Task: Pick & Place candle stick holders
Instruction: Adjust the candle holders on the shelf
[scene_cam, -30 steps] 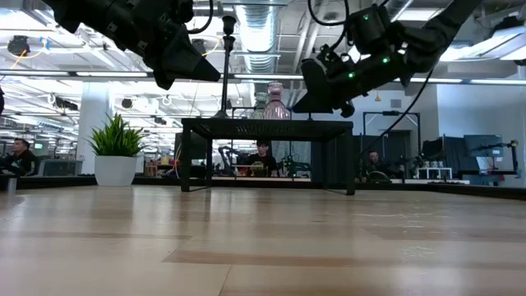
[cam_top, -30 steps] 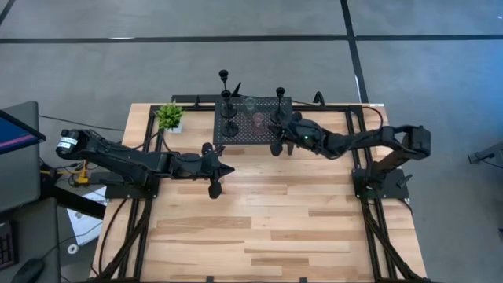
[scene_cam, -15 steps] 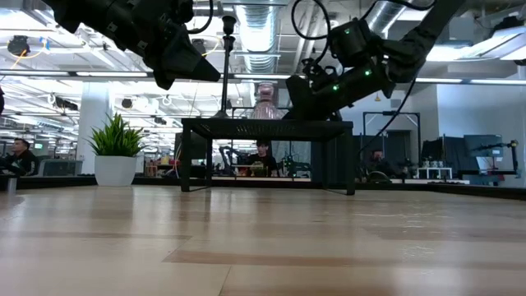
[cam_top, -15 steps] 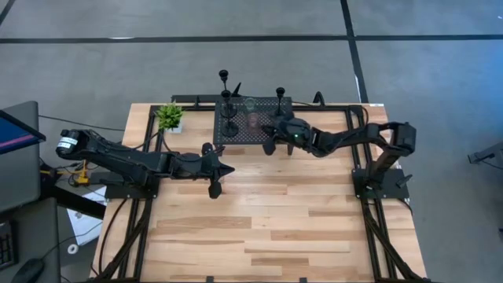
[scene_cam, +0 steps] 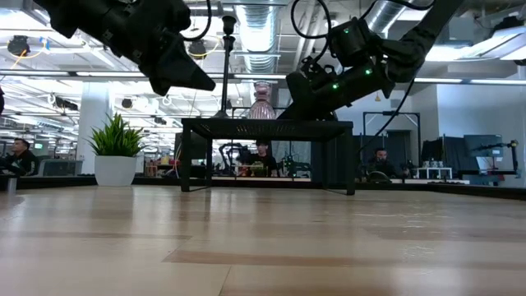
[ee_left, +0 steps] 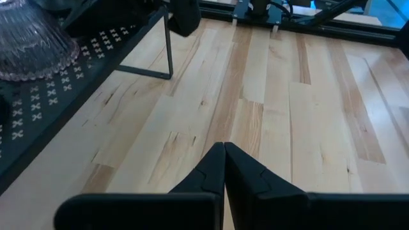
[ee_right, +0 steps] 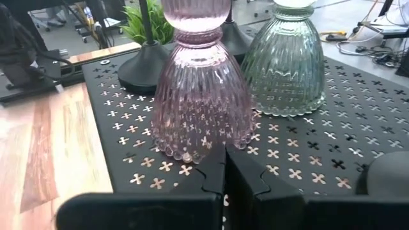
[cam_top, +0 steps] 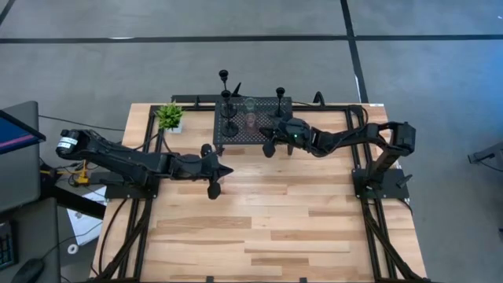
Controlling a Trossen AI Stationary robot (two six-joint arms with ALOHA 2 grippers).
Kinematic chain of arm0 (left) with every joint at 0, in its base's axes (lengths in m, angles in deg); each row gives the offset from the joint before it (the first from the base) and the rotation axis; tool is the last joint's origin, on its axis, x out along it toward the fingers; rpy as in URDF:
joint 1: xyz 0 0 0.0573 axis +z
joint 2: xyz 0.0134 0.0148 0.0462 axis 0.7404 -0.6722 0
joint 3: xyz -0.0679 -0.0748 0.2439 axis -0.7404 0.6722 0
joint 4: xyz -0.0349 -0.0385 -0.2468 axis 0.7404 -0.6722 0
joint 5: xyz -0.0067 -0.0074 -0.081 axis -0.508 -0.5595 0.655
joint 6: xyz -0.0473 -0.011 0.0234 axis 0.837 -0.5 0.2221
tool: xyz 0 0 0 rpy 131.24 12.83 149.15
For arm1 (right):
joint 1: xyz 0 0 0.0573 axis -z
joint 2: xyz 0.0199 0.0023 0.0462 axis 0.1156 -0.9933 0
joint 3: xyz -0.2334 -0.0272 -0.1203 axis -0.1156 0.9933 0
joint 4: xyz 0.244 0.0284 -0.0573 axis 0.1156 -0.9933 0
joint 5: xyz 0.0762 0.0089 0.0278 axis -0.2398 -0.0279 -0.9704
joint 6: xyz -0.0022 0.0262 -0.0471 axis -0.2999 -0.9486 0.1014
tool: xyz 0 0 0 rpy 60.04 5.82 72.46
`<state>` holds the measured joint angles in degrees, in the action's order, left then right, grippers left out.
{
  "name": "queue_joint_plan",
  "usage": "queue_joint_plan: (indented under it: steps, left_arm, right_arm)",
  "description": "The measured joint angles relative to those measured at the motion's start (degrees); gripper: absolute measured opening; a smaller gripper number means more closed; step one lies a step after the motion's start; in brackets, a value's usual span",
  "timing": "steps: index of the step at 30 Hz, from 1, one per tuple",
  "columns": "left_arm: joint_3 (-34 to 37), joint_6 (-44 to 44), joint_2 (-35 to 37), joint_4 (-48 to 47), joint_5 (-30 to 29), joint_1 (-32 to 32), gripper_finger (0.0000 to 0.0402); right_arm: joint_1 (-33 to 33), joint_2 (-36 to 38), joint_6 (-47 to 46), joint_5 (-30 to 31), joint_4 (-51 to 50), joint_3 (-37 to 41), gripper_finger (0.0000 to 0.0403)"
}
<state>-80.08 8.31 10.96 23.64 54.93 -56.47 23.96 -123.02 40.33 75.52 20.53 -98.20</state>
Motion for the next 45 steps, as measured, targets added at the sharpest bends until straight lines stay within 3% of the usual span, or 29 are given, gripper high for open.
queue_joint_plan:
  steps: [8, 18, 25, 38, 45]
  left_arm:
    - [0.52, 0.01, 0.0, 0.6, 0.0, -0.01, 0.0005]
    - [0.54, 0.0, 0.0, 0.65, 0.0, -0.01, 0.0005]
    - [0.54, 0.0, 0.0, 0.67, 0.0, -0.01, 0.0007]
    - [0.54, 0.0, 0.0, 0.67, -0.02, 0.0, 0.0005]
    - [0.54, 0.0, 0.0, 0.69, 0.0, -0.02, 0.0007]
  right_arm:
    - [-0.8, 2.44, -0.04, 0.04, -1.97, 0.0, 0.0]
    - [-0.97, 18.14, -0.54, 2.45, -24.23, -0.07, 0.0]
    - [3.05, 21.07, 0.94, 5.34, -30.91, -0.05, 0.0]
    - [10.02, 13.63, 5.63, 8.85, -21.8, 0.0, 0.0]
    - [10.22, 13.11, 6.99, 4.75, -18.0, 0.02, 0.0]
